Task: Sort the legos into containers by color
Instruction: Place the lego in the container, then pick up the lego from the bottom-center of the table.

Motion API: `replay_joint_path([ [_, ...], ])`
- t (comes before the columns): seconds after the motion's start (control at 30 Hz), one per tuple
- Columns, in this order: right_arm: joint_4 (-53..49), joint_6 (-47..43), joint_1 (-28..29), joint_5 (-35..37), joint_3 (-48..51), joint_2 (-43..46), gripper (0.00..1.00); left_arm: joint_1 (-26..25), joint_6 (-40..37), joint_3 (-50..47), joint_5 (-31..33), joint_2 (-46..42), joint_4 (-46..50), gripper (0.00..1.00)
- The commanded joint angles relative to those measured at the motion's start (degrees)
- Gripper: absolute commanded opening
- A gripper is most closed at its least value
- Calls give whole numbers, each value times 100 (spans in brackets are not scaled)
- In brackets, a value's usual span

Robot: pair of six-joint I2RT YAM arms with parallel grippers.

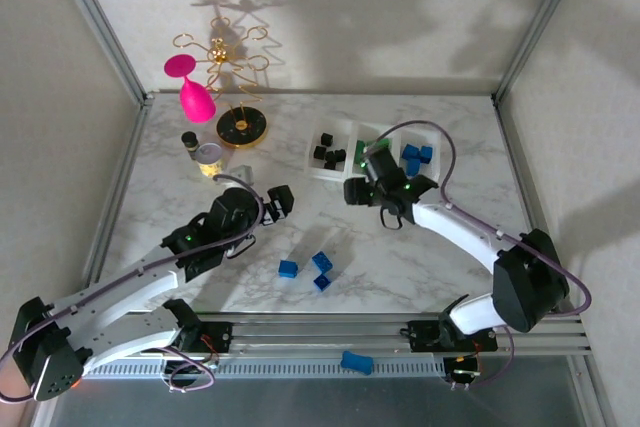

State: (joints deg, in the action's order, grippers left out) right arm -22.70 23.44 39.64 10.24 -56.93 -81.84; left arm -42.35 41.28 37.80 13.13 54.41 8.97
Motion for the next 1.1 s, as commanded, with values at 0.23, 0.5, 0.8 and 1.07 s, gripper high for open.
replay_joint_path([
  [0.23,124,638,1447,-329,498,-215,77,-28,494,-338,507,-551,568,100],
  [0.5,357,780,2205,-323,561,-799,79,-28,644,-462,677,-657,699,100],
  [0.8,301,657,2404,-82,284,-1497,70,-19,634,-475,777,-680,732,100],
  [1.07,192,652,2410,81,208,-1721,56,-10,610,-477,779,-639,679,99],
])
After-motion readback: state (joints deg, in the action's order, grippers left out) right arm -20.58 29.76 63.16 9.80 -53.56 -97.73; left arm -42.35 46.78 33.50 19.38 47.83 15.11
